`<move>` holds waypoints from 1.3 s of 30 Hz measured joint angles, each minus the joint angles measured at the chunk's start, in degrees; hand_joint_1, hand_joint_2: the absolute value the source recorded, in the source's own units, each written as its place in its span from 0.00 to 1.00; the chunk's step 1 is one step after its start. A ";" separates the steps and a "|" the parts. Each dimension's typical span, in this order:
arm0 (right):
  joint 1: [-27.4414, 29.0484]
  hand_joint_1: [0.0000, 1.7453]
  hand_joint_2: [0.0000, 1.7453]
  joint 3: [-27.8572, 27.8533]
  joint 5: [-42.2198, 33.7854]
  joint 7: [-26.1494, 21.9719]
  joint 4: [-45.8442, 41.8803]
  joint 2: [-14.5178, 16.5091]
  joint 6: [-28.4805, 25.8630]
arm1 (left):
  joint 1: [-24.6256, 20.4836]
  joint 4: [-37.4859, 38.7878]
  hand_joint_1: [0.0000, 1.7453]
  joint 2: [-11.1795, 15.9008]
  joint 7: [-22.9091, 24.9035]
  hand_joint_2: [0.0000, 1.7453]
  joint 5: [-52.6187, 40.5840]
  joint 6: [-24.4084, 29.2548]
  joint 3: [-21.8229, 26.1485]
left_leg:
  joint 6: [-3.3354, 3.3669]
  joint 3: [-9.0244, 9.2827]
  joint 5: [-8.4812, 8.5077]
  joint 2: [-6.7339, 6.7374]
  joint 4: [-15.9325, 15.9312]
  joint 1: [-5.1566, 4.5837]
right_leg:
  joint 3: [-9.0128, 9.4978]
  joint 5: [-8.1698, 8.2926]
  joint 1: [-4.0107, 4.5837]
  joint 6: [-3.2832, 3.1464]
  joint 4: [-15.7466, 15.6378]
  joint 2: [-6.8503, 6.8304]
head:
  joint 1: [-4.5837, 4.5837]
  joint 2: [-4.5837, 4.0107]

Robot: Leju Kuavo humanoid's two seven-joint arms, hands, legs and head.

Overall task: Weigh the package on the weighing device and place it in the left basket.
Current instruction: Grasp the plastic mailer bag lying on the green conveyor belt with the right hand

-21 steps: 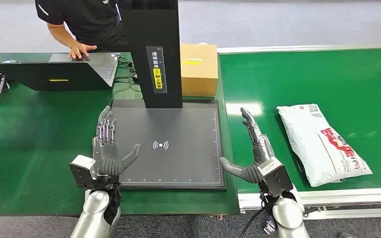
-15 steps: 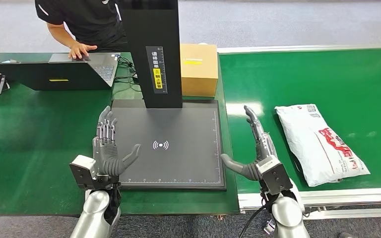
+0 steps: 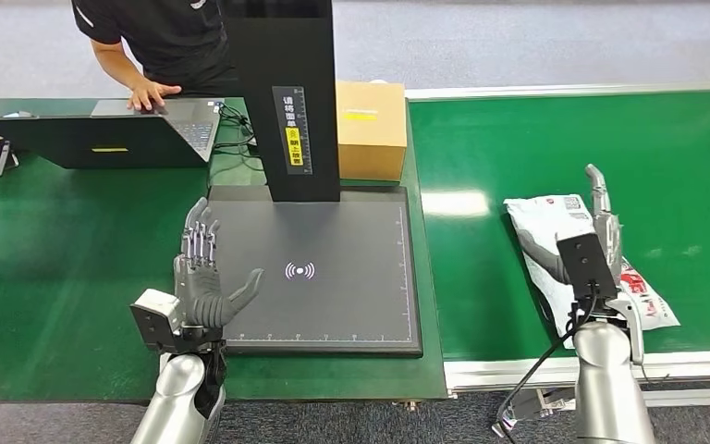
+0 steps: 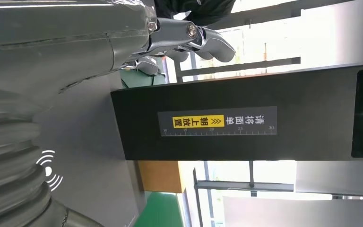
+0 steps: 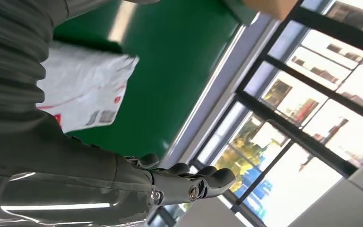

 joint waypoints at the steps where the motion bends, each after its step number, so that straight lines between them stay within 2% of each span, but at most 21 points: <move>1: -0.01 0.00 1.00 -0.01 0.00 0.00 0.00 0.00 0.00 | 0.00 0.00 0.00 0.00 0.00 1.00 0.00 0.00 0.00 | 0.00 0.00 0.00 0.00 0.00 0.00 | 0.00 0.00 0.00 0.00 0.00 0.00 | 0.00 0.00; 11: -0.14 0.00 1.00 -0.25 0.14 0.07 1.05 -0.17 -0.18 | 0.00 0.00 0.00 0.00 0.00 1.00 0.00 -0.05 0.00 | 0.00 0.00 0.00 0.00 0.00 0.00 | 0.00 0.00 0.00 0.00 0.00 0.00 | 0.00 0.00; 23: -1.64 0.00 1.00 -2.11 0.83 0.57 8.90 -1.48 -0.89 | -0.12 0.18 0.00 -0.02 0.01 1.00 -0.02 -0.16 0.00 | 0.00 0.00 0.00 0.02 0.00 0.00 | -0.01 0.00 0.00 0.00 0.00 0.02 | 0.00 0.00; 29: -2.47 0.00 1.00 -2.20 5.75 6.47 14.61 -2.37 0.03 | -0.93 0.73 0.00 -0.02 0.22 1.00 -0.16 -0.42 -0.09 | 0.00 0.00 0.00 0.02 0.00 0.00 | 0.00 0.00 0.00 0.00 0.00 0.02 | 0.01 0.00; 34: -3.25 0.00 1.00 -2.11 10.54 11.52 20.85 -2.96 2.87 | -1.82 1.35 0.00 -0.02 0.72 1.00 -0.39 -0.51 -0.15 | 0.00 -0.01 0.00 0.02 0.00 0.00 | -0.01 0.00 0.00 0.00 0.00 0.02 | 0.00 0.00; 39: -4.05 0.00 1.00 -2.01 12.61 15.59 24.77 -3.39 4.57 | -2.40 1.86 0.00 -0.02 1.42 1.00 -0.72 -0.46 -0.15 | 0.00 0.00 0.00 0.01 0.00 0.00 | -0.01 0.00 0.00 0.00 0.00 0.01 | -0.01 0.00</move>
